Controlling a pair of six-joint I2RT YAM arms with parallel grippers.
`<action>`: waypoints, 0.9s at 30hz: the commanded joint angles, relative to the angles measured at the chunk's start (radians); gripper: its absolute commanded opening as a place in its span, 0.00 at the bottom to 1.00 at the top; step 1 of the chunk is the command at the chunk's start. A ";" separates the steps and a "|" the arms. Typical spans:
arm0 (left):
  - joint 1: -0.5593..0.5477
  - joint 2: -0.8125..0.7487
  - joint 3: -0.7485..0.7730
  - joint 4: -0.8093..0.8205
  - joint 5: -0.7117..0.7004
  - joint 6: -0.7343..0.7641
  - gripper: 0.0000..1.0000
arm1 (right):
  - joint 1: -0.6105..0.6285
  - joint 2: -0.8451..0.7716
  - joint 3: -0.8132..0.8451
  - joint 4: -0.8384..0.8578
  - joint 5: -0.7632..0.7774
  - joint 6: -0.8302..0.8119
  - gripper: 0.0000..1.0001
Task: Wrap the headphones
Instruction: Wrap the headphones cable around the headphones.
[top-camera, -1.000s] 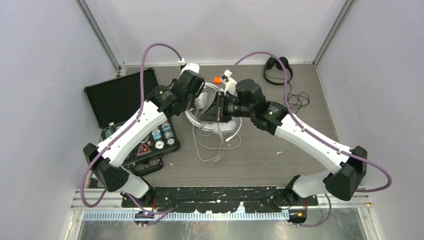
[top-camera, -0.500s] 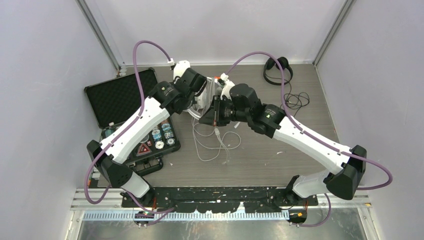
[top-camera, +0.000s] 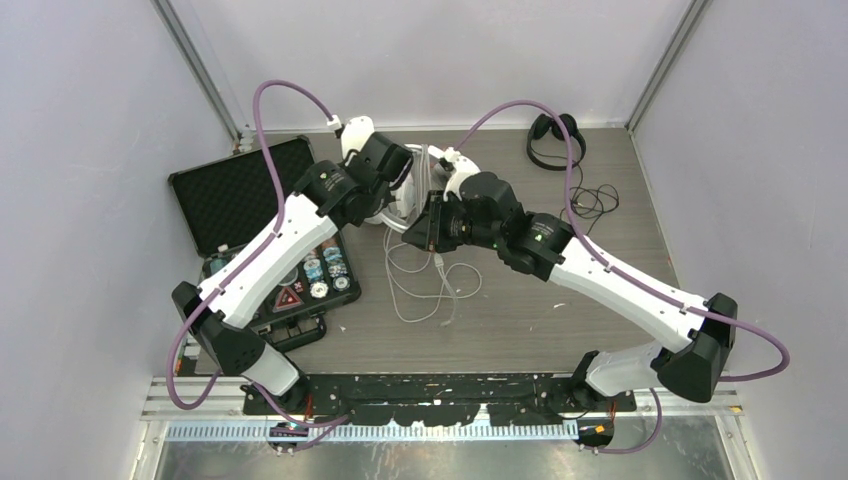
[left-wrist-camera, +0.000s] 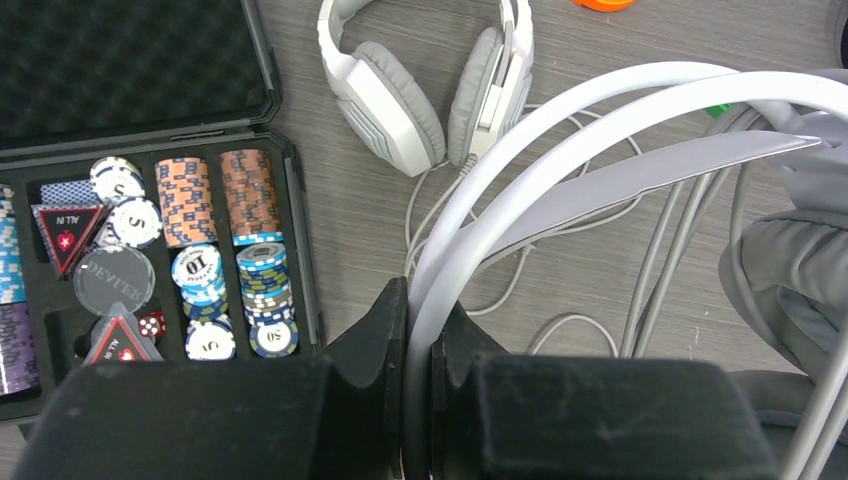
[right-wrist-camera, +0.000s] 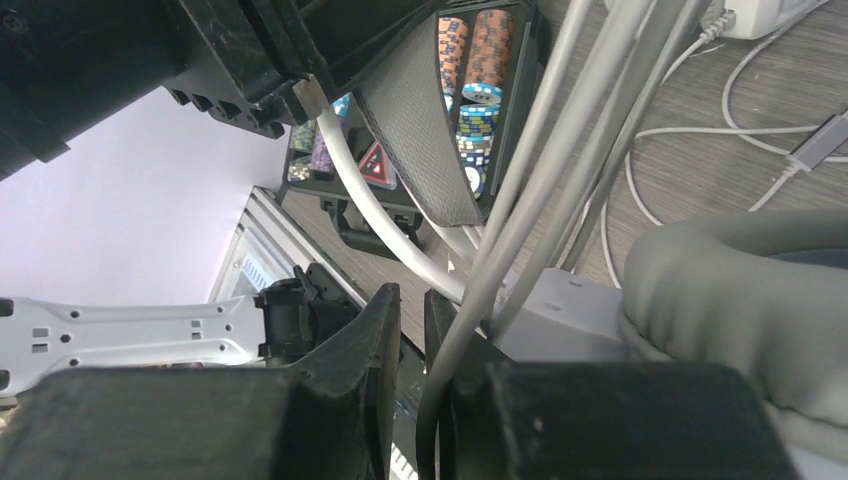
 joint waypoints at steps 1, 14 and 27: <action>0.010 -0.043 0.063 0.112 -0.061 -0.114 0.00 | 0.020 -0.048 -0.016 0.018 0.039 -0.045 0.21; 0.010 -0.072 0.021 0.178 -0.054 -0.129 0.00 | 0.019 -0.080 -0.025 0.006 0.115 -0.042 0.36; 0.010 -0.161 -0.152 0.478 0.009 -0.068 0.00 | 0.019 -0.098 0.019 -0.053 0.281 -0.055 0.37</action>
